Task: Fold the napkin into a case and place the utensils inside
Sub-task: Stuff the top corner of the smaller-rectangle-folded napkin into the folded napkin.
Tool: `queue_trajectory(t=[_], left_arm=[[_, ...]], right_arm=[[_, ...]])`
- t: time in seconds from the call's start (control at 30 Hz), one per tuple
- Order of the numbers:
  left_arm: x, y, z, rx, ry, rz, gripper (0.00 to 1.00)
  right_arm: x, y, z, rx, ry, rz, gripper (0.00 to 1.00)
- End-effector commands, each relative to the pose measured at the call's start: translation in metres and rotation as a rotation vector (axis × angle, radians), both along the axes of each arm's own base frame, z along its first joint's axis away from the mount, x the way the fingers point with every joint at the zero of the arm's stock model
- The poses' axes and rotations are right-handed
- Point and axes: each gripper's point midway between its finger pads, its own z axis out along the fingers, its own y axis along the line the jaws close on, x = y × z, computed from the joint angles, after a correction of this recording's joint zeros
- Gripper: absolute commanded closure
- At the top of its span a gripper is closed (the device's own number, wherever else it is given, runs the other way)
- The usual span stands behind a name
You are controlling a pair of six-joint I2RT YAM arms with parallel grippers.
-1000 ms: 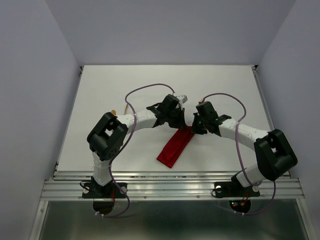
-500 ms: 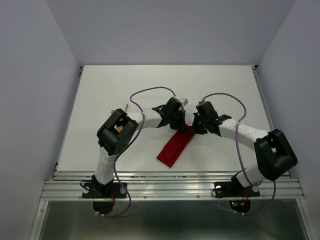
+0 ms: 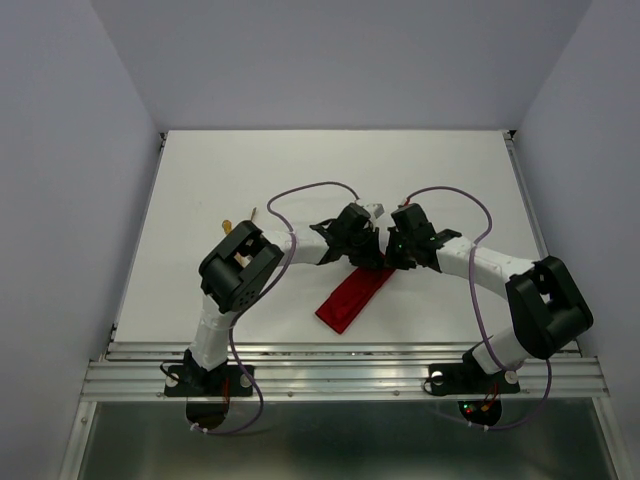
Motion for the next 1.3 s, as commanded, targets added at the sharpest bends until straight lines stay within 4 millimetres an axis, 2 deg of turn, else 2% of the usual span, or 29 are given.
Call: queue_trajectory(t=[0.0, 0.1, 0.23, 0.37, 0.43, 0.57, 0.7, 0.93, 1.27], left_arm=[[-0.021, -0.001, -0.011, -0.005, 0.055, -0.035, 1.0], [-0.024, -0.002, -0.012, -0.018, 0.07, -0.042, 1.0], [-0.026, -0.002, -0.003, -0.036, 0.067, -0.049, 1.0], [-0.027, -0.002, 0.02, -0.061, 0.053, -0.056, 1.0], [-0.029, 0.0, 0.022, -0.042, 0.068, -0.061, 1.0], [-0.027, 0.0, 0.043, -0.041, 0.046, -0.067, 1.0], [-0.024, 0.004, 0.055, -0.026, 0.012, -0.072, 1.0], [-0.021, 0.022, 0.061, 0.029, -0.011, -0.059, 1.0], [-0.013, 0.045, 0.089, -0.027, -0.066, -0.019, 1.0]], right_arm=[[0.017, 0.008, 0.015, 0.024, -0.059, 0.007, 0.99], [0.016, 0.008, 0.014, 0.022, -0.056, 0.008, 0.99], [0.015, 0.006, 0.008, 0.008, -0.046, 0.007, 0.99], [0.015, 0.005, 0.006, 0.004, -0.044, 0.003, 0.99], [0.015, 0.005, 0.007, 0.006, -0.044, 0.0, 0.99], [0.016, 0.005, 0.01, 0.01, -0.052, -0.002, 0.99], [0.017, 0.006, 0.013, 0.014, -0.059, -0.002, 0.99], [0.015, 0.006, 0.013, 0.019, -0.056, 0.001, 0.99], [0.013, 0.005, 0.016, 0.022, -0.063, 0.004, 0.99]])
